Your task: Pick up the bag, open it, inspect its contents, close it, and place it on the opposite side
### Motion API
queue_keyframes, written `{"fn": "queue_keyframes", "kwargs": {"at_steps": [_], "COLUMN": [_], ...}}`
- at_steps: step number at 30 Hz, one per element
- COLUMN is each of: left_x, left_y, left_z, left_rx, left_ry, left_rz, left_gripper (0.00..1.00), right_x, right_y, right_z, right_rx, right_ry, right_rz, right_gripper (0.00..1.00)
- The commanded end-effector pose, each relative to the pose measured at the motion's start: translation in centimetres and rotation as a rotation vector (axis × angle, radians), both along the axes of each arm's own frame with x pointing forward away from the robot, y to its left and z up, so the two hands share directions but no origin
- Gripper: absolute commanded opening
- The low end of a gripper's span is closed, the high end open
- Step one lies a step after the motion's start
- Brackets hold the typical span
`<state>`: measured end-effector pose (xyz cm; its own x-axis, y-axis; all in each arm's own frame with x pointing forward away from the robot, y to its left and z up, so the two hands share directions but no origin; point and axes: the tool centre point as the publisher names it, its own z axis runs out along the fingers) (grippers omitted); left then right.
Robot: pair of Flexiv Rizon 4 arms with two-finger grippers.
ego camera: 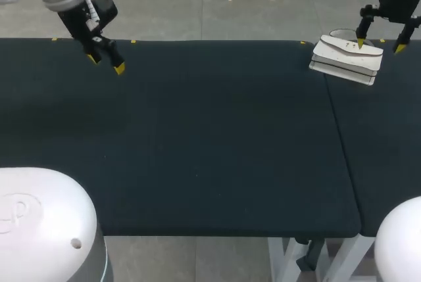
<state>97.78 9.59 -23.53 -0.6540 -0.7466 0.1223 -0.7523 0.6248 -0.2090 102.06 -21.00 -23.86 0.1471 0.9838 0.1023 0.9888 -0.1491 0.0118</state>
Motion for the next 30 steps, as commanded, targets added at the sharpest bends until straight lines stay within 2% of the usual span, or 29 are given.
{"fn": "queue_keyframes", "kwargs": {"at_steps": [1,6,10,12,29,30], "left_x": [-0.3,-0.2,-0.2,-0.2,-0.1,-0.2], "left_y": [-0.3,-1.4,-2.1,-2.3,-2.5,-3.0], "left_z": [-0.8,-1.3,-1.7,-2.0,-2.1,-2.2], "left_rx": [-0.192,-0.223,-0.242,-0.256,-0.261,-0.262], "left_ry": [-0.228,-0.284,-0.286,-0.274,-0.266,-0.277], "left_rz": [-0.451,-0.587,-0.675,-0.713,-0.719,-0.762], "left_gripper": [1.0,1.0,1.0,1.0,1.0,1.0], "right_x": [-0.1,0.5,0.8,1.0,1.1,1.1], "right_y": [-1.5,-2.5,-2.8,-3.1,-3.2,-3.2], "right_z": [-1.2,-2.2,-2.5,-2.7,-2.8,-2.8], "right_rx": [0.038,0.075,0.084,0.124,0.134,0.134], "right_ry": [-0.024,-0.031,-0.048,-0.075,-0.084,-0.084], "right_rz": [-0.03,-0.074,-0.086,-0.08,-0.069,-0.069], "right_gripper": [1.0,1.0,1.0,1.0,1.0,1.0]}}
